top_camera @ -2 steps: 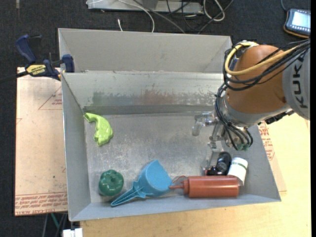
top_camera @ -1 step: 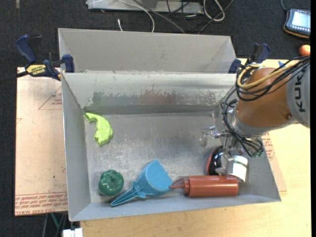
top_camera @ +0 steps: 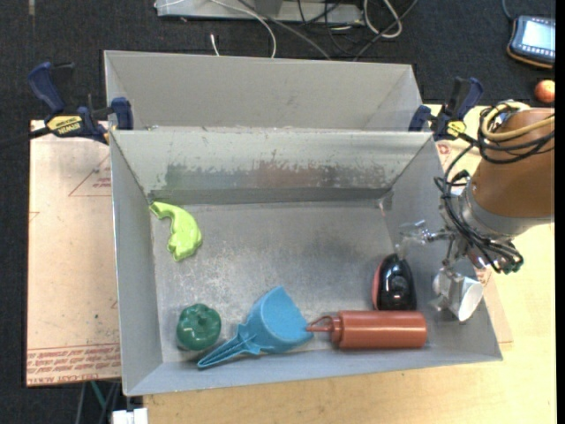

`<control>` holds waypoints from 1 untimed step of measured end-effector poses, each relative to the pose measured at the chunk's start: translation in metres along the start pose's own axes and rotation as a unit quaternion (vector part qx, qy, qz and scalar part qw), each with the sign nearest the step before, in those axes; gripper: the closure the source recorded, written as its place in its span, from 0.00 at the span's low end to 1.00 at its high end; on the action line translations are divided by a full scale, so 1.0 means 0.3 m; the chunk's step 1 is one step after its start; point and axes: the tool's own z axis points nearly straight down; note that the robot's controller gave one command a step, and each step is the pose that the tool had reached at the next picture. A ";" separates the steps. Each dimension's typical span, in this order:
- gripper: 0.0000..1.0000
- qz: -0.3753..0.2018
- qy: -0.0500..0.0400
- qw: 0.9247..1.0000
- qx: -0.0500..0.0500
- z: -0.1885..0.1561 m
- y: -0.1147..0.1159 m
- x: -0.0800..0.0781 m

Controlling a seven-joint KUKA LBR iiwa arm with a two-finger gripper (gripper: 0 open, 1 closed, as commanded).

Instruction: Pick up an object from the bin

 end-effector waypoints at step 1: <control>0.00 -0.106 -0.003 0.994 -0.003 0.103 -0.018 -0.156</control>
Offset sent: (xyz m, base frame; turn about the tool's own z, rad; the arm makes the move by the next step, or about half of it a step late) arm 0.0368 -0.0010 -0.0798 -0.1940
